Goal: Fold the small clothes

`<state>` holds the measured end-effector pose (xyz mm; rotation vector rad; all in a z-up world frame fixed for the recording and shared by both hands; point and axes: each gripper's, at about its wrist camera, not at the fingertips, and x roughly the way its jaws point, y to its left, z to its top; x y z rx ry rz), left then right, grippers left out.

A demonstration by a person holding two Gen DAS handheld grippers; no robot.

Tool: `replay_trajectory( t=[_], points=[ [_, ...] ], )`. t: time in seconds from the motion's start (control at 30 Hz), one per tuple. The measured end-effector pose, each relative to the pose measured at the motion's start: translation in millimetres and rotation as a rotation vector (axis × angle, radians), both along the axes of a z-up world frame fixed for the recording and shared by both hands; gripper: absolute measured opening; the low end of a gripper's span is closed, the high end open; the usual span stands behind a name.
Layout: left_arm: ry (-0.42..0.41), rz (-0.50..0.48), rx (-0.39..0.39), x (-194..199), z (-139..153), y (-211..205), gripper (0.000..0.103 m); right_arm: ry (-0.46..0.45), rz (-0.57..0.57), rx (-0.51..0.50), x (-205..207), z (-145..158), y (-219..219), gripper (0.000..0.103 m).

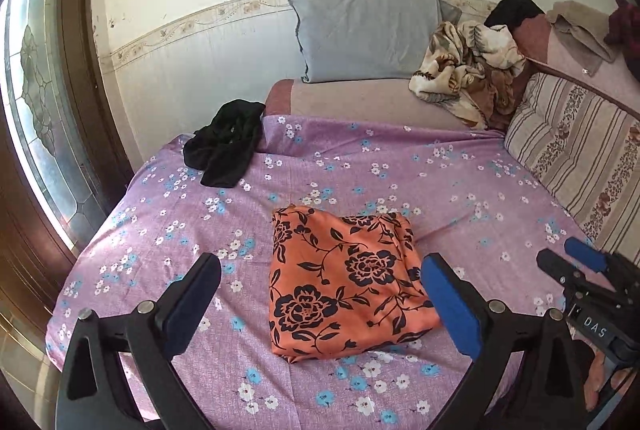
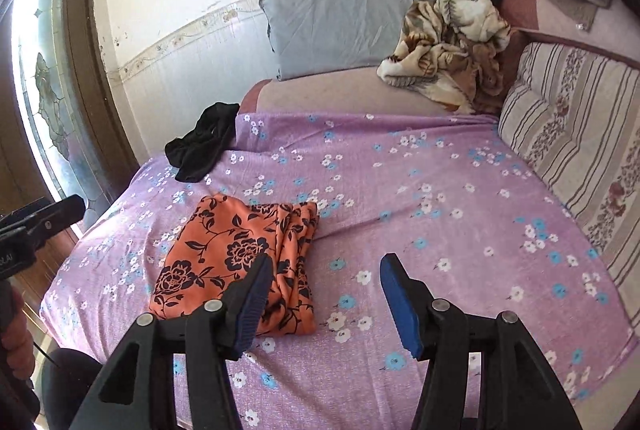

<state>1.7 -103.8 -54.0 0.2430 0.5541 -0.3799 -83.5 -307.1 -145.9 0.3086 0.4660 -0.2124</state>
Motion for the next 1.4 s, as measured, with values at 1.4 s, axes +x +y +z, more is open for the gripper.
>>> replay_trajectory(
  t=[1.4],
  points=[
    [-0.142, 0.267, -0.035, 4.1, 77.3, 93.0, 0.1, -0.047, 0.09, -0.157, 22.2, 118.7, 102.9, 0.069]
  ],
)
